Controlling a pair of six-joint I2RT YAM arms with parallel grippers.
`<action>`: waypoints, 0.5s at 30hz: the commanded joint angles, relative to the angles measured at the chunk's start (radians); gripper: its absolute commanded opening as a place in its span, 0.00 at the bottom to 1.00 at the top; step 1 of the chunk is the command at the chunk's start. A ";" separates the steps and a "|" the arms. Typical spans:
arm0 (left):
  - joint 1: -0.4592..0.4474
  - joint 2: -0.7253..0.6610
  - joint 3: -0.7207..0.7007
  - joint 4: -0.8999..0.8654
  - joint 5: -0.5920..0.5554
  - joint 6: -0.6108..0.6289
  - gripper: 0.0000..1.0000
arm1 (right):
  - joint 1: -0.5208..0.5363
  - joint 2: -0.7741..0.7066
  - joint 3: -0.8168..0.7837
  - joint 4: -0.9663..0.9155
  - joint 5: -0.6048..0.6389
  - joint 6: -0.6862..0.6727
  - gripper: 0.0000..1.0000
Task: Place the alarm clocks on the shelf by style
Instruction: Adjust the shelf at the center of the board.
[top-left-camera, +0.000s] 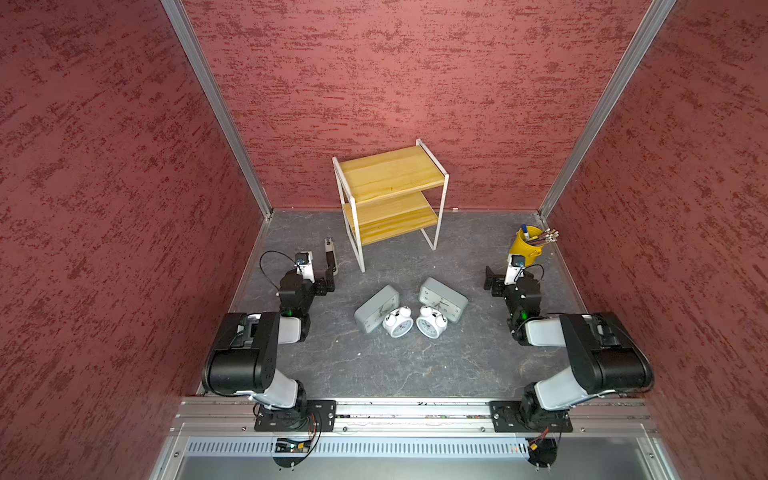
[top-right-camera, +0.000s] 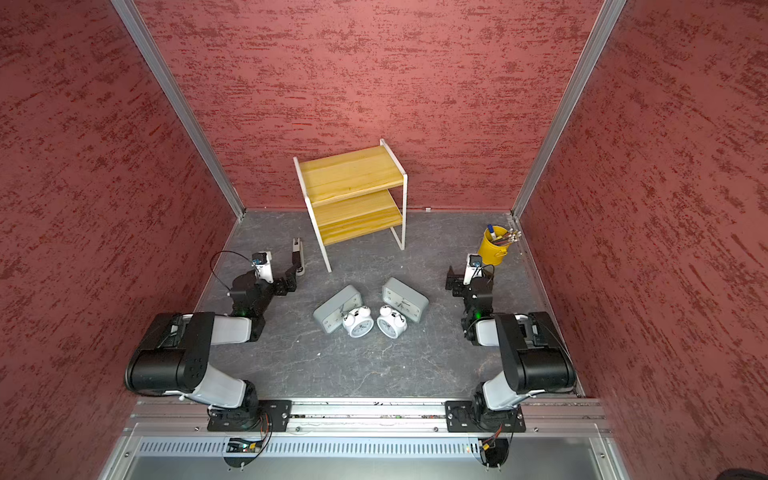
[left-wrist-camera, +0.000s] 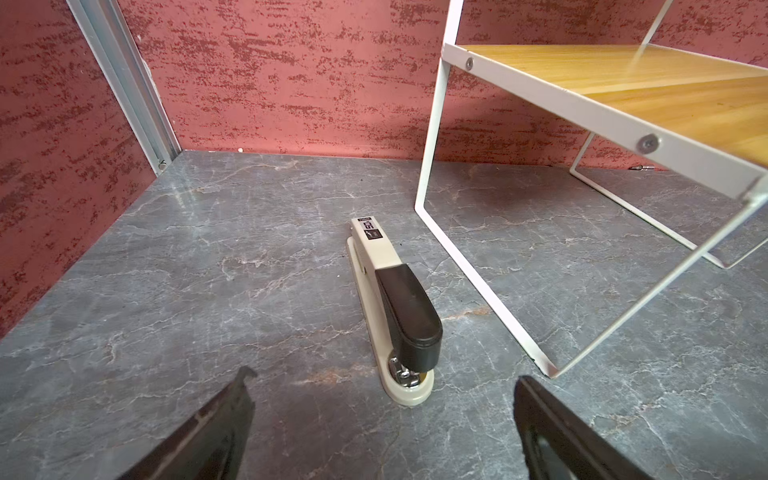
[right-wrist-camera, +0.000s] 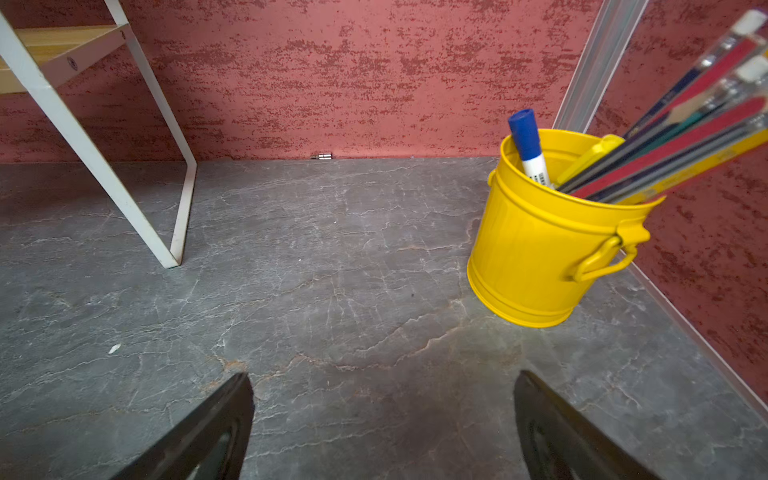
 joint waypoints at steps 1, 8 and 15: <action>0.002 0.005 0.011 0.013 -0.008 0.002 1.00 | -0.006 0.006 0.023 -0.001 0.005 0.001 0.99; 0.007 0.005 0.013 0.009 0.005 -0.002 1.00 | -0.007 0.005 0.023 -0.001 0.005 0.000 0.99; 0.009 0.006 0.014 0.006 0.004 -0.004 1.00 | -0.007 0.006 0.023 -0.001 0.006 -0.001 0.99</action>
